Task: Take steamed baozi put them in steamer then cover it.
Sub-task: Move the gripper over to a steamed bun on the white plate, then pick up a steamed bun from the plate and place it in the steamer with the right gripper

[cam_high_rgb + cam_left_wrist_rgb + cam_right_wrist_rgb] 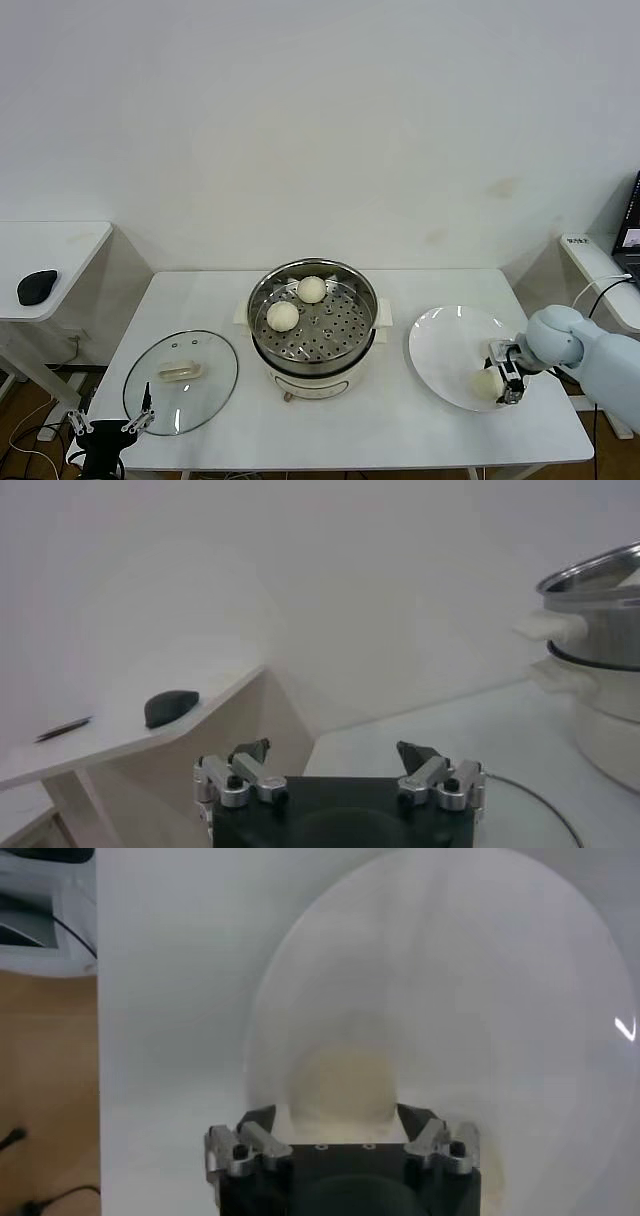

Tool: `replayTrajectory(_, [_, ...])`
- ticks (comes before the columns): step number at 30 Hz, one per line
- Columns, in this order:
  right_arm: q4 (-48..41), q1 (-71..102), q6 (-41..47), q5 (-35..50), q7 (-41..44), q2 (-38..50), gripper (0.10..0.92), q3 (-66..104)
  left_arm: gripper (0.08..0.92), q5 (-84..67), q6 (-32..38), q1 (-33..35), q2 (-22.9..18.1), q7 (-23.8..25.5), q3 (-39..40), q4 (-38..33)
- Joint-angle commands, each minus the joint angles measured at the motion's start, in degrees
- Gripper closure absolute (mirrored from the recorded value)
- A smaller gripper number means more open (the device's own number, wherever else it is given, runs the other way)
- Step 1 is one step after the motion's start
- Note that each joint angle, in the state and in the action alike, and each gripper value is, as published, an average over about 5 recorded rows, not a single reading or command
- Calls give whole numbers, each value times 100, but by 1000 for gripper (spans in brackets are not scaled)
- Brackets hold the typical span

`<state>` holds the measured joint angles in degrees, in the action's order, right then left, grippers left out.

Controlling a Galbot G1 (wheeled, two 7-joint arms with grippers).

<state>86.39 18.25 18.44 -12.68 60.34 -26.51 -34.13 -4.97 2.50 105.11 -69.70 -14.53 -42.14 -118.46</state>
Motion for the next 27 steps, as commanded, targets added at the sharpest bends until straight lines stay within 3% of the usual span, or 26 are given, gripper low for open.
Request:
replayTrajectory(1, [-54,24,57,39,-28,-62,405,36,177,2,2,-2,-9,-1,13,-13])
replayTrajectory(11, [34,-432,83,225,22,-24,477,-93,177,10,1,14,-33,-1,10,-85])
replayTrajectory(20, [262,-2457,197,1069,157,29,482,-969,177,13,-10,8,3,7,9,-156])
replayTrajectory(27, [217,-4487,311,1808,218,-605,475,-2122,177,16,-10,35,19,5,18,-200])
